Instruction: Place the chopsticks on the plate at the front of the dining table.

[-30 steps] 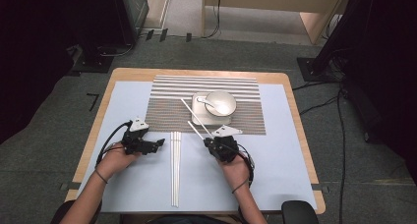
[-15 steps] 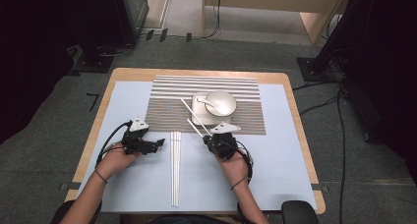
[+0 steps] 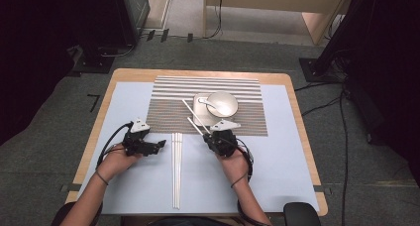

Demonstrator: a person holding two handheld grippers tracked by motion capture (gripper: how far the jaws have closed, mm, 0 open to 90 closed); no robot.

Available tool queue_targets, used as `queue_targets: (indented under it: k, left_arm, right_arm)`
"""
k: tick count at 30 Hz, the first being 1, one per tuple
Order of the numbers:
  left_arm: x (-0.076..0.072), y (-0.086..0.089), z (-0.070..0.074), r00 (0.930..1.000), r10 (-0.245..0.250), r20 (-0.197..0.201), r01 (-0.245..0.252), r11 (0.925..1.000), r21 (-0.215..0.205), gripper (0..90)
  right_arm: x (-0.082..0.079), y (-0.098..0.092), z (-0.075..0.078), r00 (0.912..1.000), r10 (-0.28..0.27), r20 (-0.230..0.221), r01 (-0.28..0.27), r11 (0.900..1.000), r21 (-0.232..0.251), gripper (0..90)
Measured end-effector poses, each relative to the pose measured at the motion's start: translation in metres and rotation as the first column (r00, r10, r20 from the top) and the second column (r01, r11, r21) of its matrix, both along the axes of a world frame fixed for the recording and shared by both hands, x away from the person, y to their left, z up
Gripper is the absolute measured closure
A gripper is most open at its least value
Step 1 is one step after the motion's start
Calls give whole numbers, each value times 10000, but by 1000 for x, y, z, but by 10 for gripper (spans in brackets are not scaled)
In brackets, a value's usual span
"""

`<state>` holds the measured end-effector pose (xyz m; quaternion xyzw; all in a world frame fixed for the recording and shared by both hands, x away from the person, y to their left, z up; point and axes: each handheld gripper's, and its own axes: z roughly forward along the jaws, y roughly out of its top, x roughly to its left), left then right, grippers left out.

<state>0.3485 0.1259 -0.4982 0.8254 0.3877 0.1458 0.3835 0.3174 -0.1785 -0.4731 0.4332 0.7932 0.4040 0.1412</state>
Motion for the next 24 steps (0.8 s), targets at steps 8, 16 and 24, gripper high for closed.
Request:
queue_targets:
  k: [8, 16, 24]
  left_arm:
    - [0, 0, 0, 10000, -1, 1, 1, 10000, 1, 147]
    - [0, 0, 0, 10000, 1, 1, -1, 10000, -1, 147]
    - [0, 0, 0, 10000, -1, -1, 1, 10000, 2, 147]
  right_arm:
    - [5, 1, 1, 10000, -11, 18, 11, 10000, -49, 856]
    - [12, 3, 2, 10000, -60, -14, 59, 9999, -84, 855]
    - [17, 5, 4, 10000, -43, 6, 43, 9999, -93, 856]
